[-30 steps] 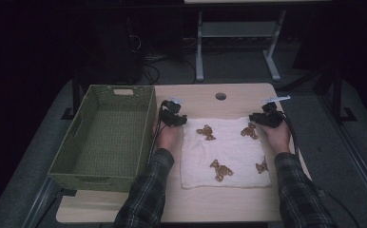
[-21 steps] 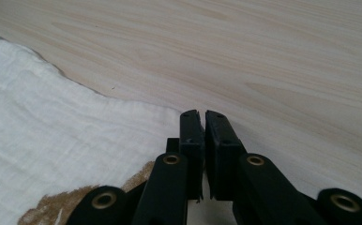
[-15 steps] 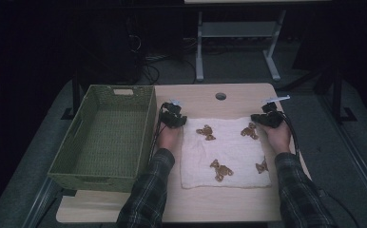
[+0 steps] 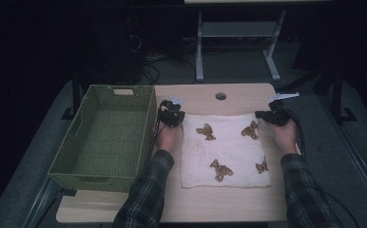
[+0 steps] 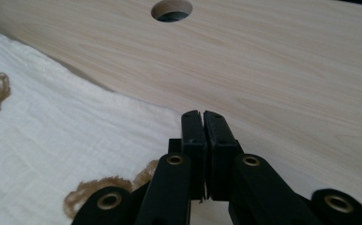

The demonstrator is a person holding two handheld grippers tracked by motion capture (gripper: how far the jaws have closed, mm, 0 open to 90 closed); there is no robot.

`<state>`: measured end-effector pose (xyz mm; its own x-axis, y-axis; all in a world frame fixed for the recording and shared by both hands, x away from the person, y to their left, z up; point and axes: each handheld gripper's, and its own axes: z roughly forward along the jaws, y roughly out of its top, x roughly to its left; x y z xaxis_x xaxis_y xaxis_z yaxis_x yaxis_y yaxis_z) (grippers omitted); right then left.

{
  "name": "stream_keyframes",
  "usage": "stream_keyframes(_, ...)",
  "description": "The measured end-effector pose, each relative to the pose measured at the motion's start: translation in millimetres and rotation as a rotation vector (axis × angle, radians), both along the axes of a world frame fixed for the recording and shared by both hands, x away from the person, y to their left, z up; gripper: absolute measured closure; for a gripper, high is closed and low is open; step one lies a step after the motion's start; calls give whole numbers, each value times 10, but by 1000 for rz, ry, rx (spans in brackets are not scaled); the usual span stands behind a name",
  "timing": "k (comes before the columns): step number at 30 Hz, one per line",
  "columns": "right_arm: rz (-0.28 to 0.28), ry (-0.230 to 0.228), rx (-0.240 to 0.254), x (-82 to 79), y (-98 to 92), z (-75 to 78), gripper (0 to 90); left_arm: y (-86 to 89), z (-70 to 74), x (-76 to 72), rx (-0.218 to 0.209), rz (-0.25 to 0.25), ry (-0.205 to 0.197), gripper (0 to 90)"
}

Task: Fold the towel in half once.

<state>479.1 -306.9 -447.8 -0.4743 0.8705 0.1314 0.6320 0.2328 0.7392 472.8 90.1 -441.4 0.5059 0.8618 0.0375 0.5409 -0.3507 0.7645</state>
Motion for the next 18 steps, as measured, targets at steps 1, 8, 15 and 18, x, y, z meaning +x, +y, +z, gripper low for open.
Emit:
stream_keyframes(1,4,-6,-7,-31,-2,42,878,2,16,-22,2,-2,-1,877)
stream_keyframes(8,25,-36,-39,-238,-3,216,878,32,147,-243,-4,-1,-13,877)
stream_keyframes(15,32,-73,-49,-479,-2,319,878,15,315,-490,-2,-18,-50,877)
stream_keyframes(18,33,-83,-47,-587,-6,337,878,41,381,-590,-24,-28,-54,877)
